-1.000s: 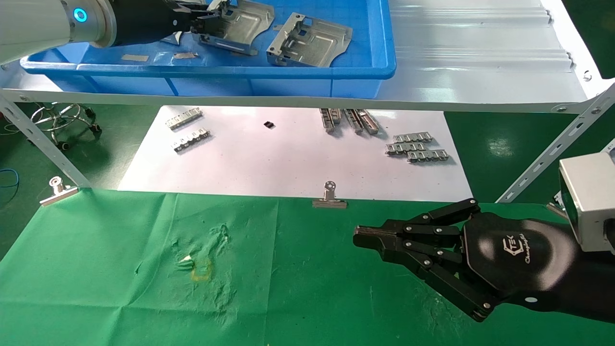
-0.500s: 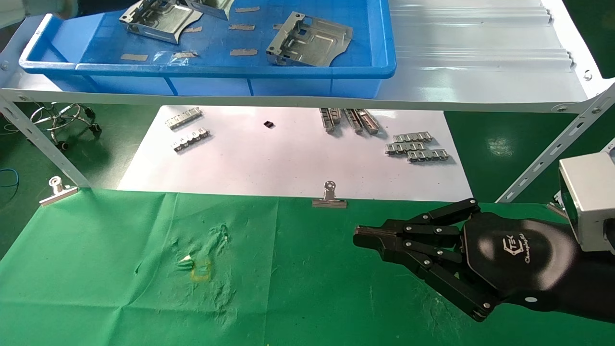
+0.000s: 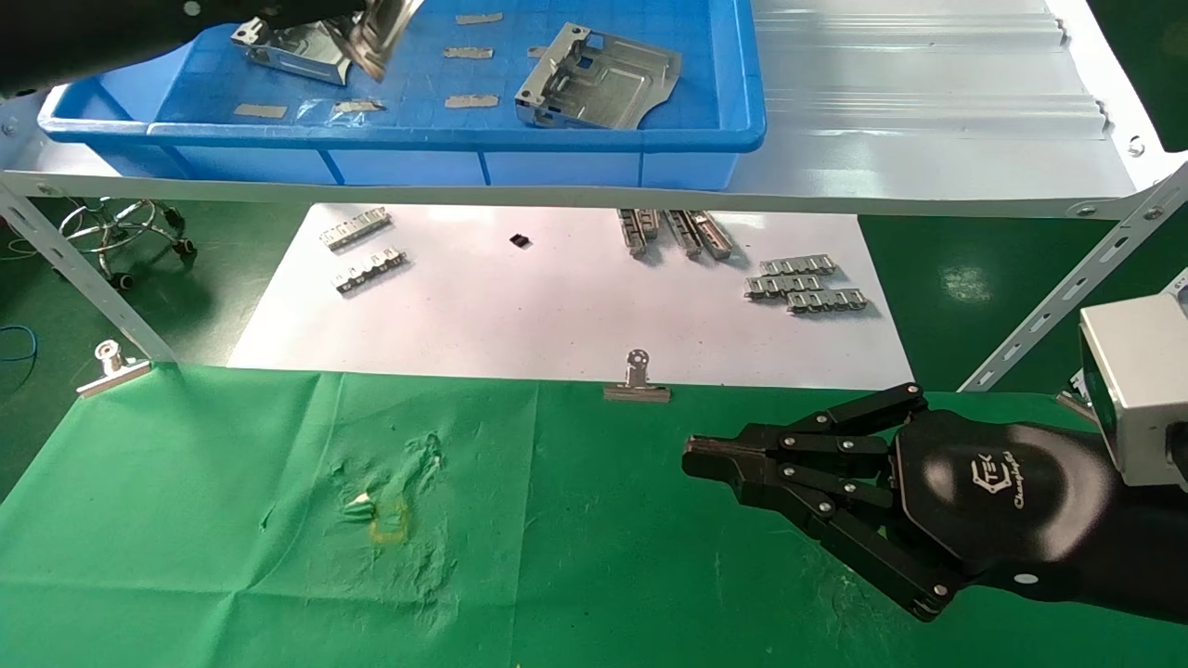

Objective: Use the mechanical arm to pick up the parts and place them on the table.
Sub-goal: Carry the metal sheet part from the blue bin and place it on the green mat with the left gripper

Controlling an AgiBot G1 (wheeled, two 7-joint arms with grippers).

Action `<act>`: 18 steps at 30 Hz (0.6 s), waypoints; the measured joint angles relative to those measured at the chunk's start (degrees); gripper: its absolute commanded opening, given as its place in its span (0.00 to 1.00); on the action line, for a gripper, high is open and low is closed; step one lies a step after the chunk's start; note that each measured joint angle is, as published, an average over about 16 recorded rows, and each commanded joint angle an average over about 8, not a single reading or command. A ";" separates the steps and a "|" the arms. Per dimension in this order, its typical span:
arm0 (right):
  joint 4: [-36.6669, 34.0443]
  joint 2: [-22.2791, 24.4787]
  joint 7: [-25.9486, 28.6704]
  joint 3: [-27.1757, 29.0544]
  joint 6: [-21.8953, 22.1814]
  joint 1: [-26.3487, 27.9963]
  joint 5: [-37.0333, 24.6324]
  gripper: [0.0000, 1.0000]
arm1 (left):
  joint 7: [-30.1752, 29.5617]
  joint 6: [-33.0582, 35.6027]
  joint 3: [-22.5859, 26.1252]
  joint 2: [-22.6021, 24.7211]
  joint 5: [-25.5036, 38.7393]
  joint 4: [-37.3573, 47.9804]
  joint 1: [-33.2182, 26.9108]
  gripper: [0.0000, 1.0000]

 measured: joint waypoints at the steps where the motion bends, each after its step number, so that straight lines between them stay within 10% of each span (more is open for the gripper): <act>1: 0.00 0.00 0.00 0.00 0.00 0.00 0.00 0.00 | 0.71 1.11 -0.29 -0.62 -0.54 -0.67 0.48 0.00; 18: 0.00 0.00 0.00 0.00 0.00 0.00 0.00 0.00 | 15.19 21.24 -1.22 -8.49 -6.36 -6.27 5.75 0.00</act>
